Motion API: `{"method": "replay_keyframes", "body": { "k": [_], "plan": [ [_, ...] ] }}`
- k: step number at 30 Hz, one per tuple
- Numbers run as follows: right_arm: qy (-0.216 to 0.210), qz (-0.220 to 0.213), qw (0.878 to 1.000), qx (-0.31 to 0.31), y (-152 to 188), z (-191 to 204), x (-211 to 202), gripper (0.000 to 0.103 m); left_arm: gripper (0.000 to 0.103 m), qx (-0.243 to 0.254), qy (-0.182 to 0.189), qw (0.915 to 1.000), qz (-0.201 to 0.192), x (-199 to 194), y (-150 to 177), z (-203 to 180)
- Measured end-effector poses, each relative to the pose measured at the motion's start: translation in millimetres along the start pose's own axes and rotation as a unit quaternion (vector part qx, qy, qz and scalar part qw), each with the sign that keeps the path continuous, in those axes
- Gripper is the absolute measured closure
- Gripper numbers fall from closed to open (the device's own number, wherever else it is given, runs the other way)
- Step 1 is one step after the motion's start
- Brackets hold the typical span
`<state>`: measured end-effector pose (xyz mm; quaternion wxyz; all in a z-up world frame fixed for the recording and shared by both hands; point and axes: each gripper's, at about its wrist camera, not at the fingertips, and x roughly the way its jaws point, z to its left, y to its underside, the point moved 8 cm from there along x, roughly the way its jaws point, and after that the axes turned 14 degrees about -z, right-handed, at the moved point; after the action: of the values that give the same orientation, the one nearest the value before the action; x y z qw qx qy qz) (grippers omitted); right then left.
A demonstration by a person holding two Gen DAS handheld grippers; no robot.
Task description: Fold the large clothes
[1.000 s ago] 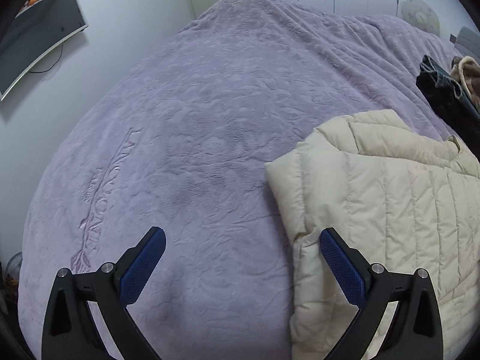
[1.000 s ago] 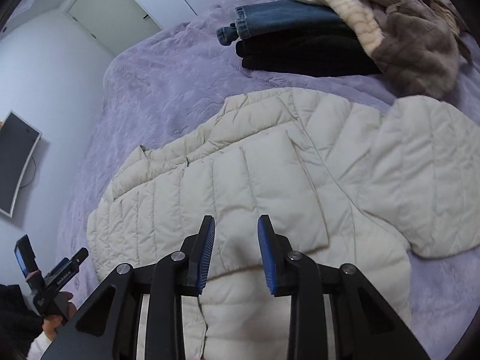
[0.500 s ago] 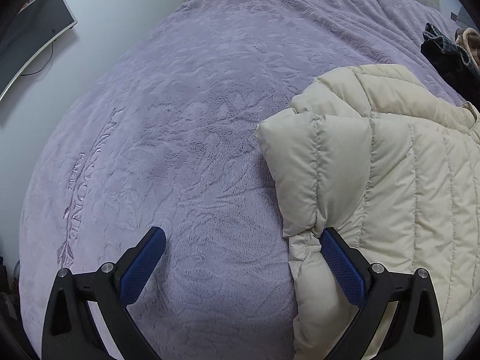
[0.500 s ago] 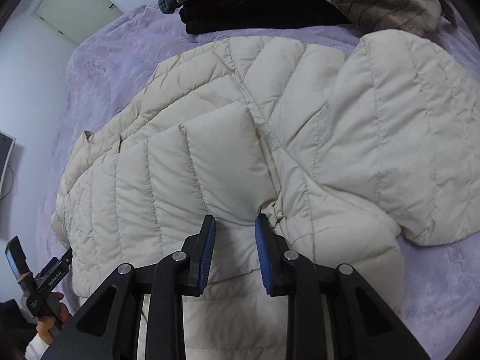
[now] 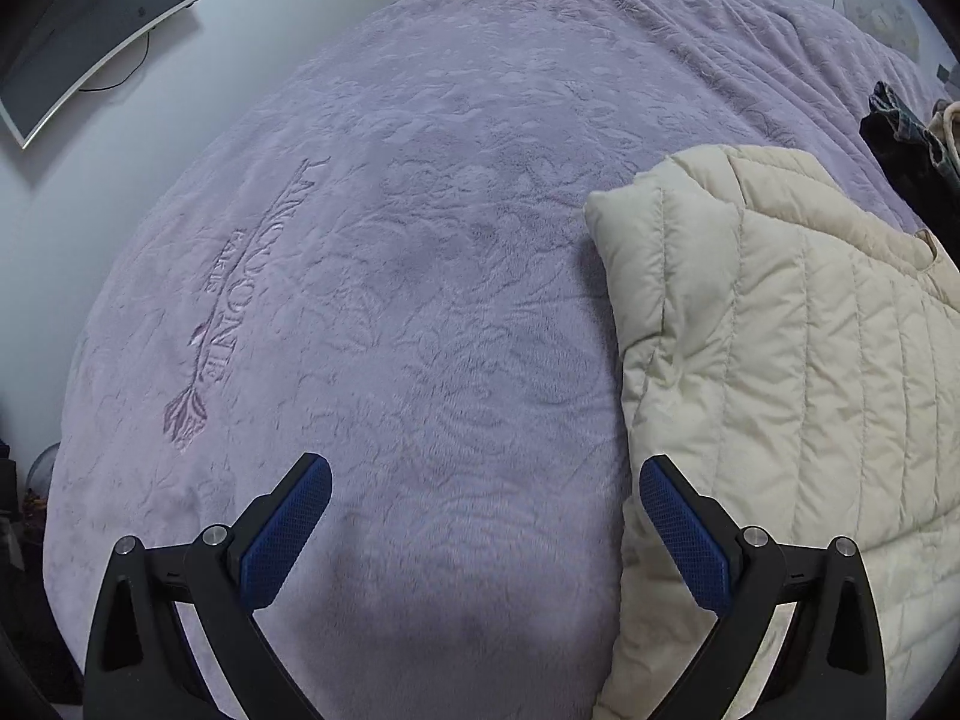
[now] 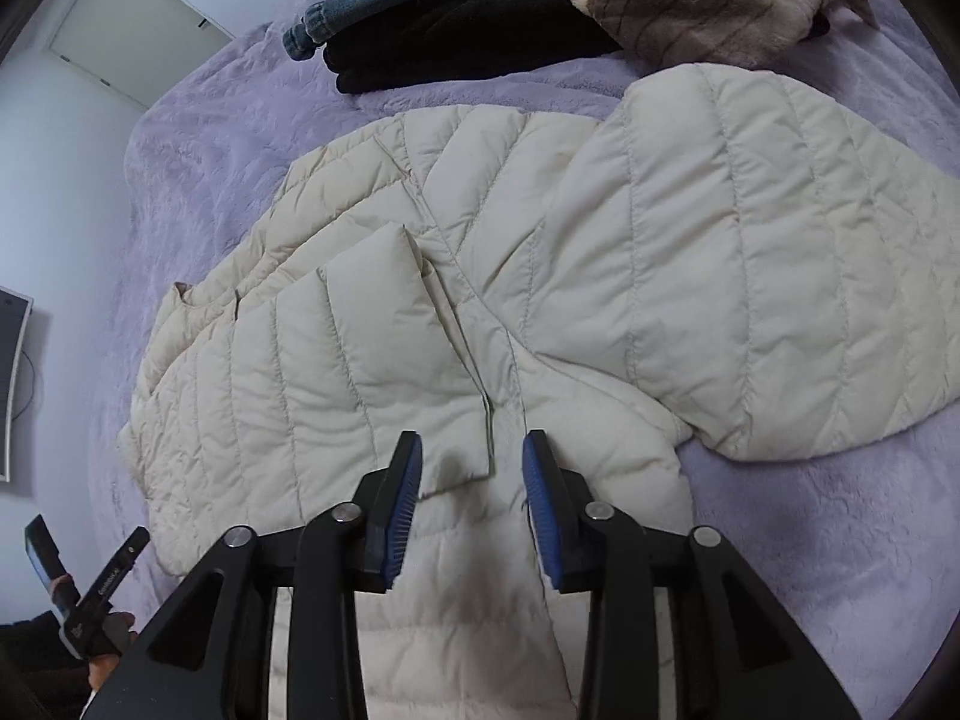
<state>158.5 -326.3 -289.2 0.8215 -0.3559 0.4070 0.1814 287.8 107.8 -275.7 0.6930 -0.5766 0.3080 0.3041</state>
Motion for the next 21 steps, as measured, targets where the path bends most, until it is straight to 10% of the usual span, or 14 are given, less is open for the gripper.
{"method": "replay_keyframes", "body": {
  "k": [21],
  "plan": [
    [-0.03,0.029,0.996,0.083,46.8,-42.4,-84.6,0.019,0.0,0.07,0.112,0.9909,0.027,-131.1,34.8,-133.8]
  ]
}}
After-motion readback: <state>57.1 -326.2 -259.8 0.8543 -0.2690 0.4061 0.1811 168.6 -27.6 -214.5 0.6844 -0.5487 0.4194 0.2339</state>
